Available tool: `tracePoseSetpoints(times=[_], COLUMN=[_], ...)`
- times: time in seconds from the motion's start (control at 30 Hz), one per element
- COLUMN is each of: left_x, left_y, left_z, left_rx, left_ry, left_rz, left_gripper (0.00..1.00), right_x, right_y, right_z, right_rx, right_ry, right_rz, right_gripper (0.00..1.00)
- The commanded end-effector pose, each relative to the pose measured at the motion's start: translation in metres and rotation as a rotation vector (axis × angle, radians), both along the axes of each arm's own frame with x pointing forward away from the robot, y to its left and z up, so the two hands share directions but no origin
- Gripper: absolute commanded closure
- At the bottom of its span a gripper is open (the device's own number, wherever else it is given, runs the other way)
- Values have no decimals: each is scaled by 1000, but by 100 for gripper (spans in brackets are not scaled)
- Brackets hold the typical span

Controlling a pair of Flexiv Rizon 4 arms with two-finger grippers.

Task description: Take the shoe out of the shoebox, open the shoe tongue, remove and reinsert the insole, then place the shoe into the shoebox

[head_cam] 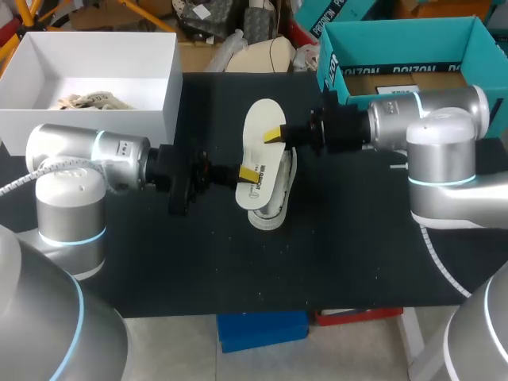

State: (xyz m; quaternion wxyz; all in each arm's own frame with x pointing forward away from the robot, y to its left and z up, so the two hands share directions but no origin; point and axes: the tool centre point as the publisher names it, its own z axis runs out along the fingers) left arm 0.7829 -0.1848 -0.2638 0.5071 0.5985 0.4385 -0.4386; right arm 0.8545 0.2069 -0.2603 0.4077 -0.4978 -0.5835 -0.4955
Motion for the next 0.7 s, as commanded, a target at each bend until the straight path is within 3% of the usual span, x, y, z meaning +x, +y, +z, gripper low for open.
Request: tracePoseSetpoints(times=[0.03,0.1,0.13,0.17,0.47,0.7], left_x=[-2,-4,-6,-6,-1,-3], left_y=[-1,2,6,10,63,61], left_z=[-1,3,5,6,20,51], left_rx=[2,38,62,79,321,638], left_ry=[-4,-26,-33,-41,-113,-213], left_rz=[5,8,20,27,186,312], left_gripper=[100,100,62,0,0,0], right_x=[0,0,0,0,0,0], right_y=[0,0,0,0,0,0], right_z=[0,0,0,0,0,0], right_rx=[-2,-2,-2,-2,-2,-2], right_ry=[0,0,0,0,0,0], right_rz=[-3,-3,-3,-3,-3,-3], right_gripper=[100,100,100,100,100,100])
